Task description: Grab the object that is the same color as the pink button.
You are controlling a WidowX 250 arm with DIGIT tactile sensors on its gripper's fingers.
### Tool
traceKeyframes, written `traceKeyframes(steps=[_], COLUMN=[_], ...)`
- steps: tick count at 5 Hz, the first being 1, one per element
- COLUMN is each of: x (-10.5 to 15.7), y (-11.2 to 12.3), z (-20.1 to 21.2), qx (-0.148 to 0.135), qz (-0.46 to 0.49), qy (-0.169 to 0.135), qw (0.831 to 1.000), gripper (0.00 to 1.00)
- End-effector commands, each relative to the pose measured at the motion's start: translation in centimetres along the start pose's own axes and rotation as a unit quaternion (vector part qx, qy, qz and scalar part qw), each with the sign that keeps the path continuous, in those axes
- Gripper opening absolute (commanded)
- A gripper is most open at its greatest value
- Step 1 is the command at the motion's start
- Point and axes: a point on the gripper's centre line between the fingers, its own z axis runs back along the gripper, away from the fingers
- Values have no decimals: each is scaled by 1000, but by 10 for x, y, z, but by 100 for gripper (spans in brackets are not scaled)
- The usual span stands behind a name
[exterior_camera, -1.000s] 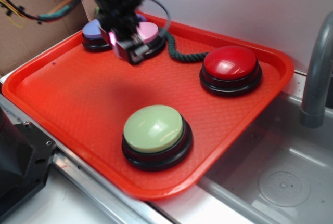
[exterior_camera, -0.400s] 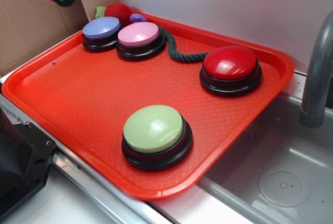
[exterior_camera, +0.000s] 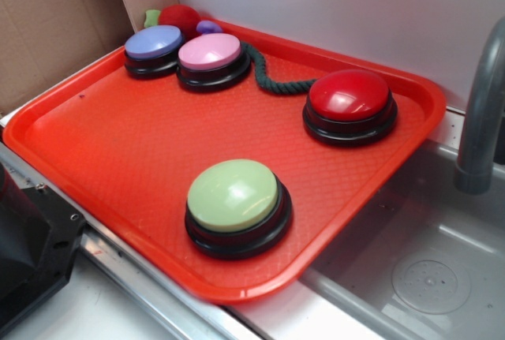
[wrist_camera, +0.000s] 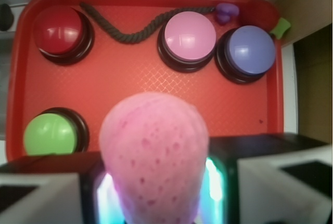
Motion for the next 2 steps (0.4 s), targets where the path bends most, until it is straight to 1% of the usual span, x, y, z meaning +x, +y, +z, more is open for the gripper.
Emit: traceKeyframes(steps=[1, 2], x=[12, 15], y=[4, 2], z=[13, 7], qx=[0, 6], qz=[25, 26], qy=[-16, -13], qw=[1000, 1000], gripper=[0, 0])
